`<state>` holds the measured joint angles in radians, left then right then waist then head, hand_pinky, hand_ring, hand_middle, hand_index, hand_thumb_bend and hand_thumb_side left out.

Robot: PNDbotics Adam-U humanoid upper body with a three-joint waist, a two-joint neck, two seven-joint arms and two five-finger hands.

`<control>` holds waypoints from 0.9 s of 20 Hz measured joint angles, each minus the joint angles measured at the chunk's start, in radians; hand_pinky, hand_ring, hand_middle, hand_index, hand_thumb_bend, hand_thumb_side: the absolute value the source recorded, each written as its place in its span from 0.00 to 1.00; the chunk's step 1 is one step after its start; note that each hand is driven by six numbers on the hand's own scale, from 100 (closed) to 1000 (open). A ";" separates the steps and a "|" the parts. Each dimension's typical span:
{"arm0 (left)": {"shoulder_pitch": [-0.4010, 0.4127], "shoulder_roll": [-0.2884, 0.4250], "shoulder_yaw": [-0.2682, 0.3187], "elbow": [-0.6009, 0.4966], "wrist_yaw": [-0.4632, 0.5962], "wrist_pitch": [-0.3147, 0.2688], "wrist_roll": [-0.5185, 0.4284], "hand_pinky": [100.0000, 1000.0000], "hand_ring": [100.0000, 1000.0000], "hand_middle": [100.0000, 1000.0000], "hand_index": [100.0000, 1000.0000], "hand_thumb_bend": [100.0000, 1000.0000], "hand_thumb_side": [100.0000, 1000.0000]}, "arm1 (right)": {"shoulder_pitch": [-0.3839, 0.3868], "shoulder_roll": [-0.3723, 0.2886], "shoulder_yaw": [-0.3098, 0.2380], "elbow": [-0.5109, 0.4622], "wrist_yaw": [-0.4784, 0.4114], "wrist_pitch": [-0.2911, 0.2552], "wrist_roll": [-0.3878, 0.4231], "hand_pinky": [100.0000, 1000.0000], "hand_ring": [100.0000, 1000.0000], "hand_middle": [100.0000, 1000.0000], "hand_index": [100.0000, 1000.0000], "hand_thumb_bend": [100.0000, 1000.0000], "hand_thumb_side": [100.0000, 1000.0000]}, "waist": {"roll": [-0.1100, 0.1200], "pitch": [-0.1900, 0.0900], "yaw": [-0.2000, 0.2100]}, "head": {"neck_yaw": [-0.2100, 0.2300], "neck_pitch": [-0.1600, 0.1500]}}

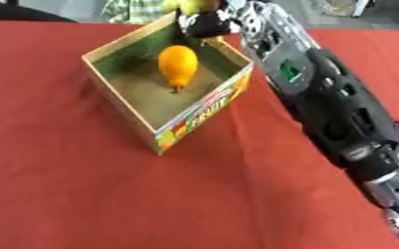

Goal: Pick up objects on the table and place them in the box.

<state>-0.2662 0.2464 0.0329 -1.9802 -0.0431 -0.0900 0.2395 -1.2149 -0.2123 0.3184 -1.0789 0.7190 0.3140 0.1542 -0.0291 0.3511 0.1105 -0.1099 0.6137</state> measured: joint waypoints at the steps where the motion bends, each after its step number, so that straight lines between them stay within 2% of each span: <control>1: -0.001 0.000 0.000 0.000 0.001 0.000 0.000 0.49 0.65 0.66 0.72 0.00 0.60 | 0.000 0.010 -0.003 0.025 0.011 -0.014 -0.001 0.61 0.75 0.41 0.57 0.00 0.21 | -0.001 0.002 0.002 | -0.002 0.000; 7: -0.007 0.000 0.000 0.000 0.005 0.000 -0.002 0.49 0.65 0.66 0.72 0.00 0.60 | 0.000 0.044 -0.024 0.156 0.036 -0.122 0.029 0.68 0.83 0.49 0.66 0.00 0.16 | -0.005 0.006 0.007 | -0.006 -0.002; 8: -0.007 0.000 0.000 0.000 0.005 0.000 -0.002 0.49 0.65 0.66 0.72 0.00 0.60 | -0.002 0.044 -0.028 0.170 0.037 -0.139 0.044 0.69 0.85 0.51 0.69 0.00 0.18 | -0.005 0.006 0.008 | -0.006 -0.002; 11: -0.007 0.000 0.000 0.000 0.006 0.000 -0.003 0.49 0.65 0.66 0.72 0.00 0.60 | -0.009 0.044 -0.036 0.195 0.037 -0.178 0.110 0.71 0.87 0.56 0.75 0.00 0.28 | -0.008 0.006 0.008 | -0.012 -0.002; 14: -0.007 0.000 0.000 0.000 0.006 0.000 -0.003 0.49 0.65 0.66 0.72 0.00 0.60 | -0.009 0.041 -0.042 0.198 0.037 -0.195 0.170 0.74 0.91 0.69 0.83 0.00 0.42 | -0.008 0.006 0.006 | -0.018 -0.002; 16: -0.007 0.000 0.000 0.000 0.006 0.000 -0.003 0.49 0.65 0.66 0.72 0.00 0.60 | -0.009 0.041 -0.042 0.197 0.045 -0.198 0.198 0.77 0.94 0.78 0.87 0.00 0.55 | -0.006 0.006 0.005 | -0.022 -0.002; 17: -0.007 0.000 0.000 0.000 0.006 0.000 -0.003 0.49 0.65 0.66 0.72 0.00 0.60 | -0.009 0.040 -0.042 0.197 0.050 -0.198 0.209 0.78 0.96 0.81 0.90 0.00 0.65 | -0.005 0.006 0.004 | -0.024 -0.001; 18: -0.007 0.000 0.000 0.000 0.006 0.000 -0.003 0.49 0.65 0.66 0.72 0.00 0.60 | -0.009 0.040 -0.042 0.197 0.055 -0.199 0.220 0.80 0.98 0.83 0.92 0.00 0.69 | -0.004 0.006 0.001 | -0.024 0.000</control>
<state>-0.2732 0.2464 0.0327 -1.9802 -0.0374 -0.0902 0.2364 -1.2240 -0.1722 0.2768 -0.8824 0.7742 0.1154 0.3740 -0.0326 0.3572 0.1119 -0.1342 0.6137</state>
